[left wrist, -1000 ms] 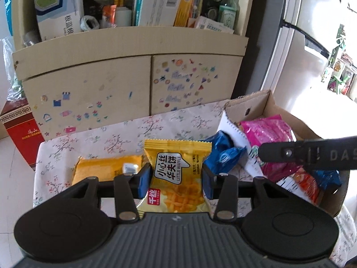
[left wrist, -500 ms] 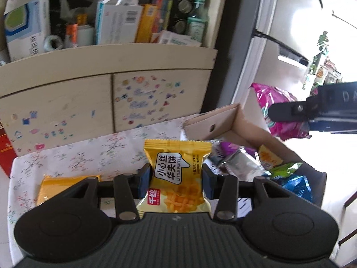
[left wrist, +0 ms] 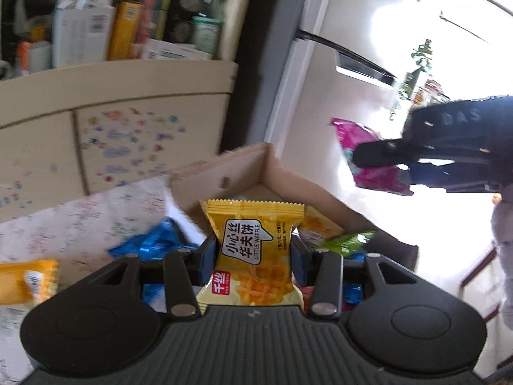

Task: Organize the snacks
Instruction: 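Carry yellow waffle and pink bags over the cardboard box, then open both grippers to drop the bags into the box, then move left tool to large yellow bag while right tool approaches blue foil bag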

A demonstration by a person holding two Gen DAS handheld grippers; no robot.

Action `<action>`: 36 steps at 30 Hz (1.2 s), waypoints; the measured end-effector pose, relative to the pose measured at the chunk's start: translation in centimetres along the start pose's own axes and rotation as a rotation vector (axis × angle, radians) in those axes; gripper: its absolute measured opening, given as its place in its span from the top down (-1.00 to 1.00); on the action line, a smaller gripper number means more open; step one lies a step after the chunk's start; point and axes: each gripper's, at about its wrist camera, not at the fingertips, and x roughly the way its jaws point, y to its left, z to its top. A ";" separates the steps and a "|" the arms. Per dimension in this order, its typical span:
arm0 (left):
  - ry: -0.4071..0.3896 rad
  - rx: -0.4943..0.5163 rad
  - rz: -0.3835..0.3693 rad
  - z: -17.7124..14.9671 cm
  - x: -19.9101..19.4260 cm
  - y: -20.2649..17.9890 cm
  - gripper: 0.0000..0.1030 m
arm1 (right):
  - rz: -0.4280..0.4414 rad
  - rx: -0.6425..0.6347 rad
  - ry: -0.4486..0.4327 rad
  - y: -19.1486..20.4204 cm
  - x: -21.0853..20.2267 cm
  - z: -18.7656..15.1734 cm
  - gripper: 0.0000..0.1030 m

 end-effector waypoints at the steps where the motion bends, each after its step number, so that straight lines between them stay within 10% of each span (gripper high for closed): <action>1: 0.007 0.002 -0.017 -0.2 0.3 -0.5 0.12 | -0.012 0.007 -0.001 -0.2 0.0 0.0 0.11; 7: 0.045 0.035 -0.109 -1.3 1.8 -3.1 0.08 | -0.091 0.061 0.007 -1.7 0.5 -0.1 0.06; 13: 0.007 0.014 -0.128 -1.1 0.8 -3.0 -0.61 | -0.051 0.107 0.008 -1.8 0.4 -0.2 -0.31; 36: -0.050 -0.140 0.220 3.3 -5.8 8.2 -0.84 | 0.198 -0.085 0.069 5.5 2.9 -2.2 -0.61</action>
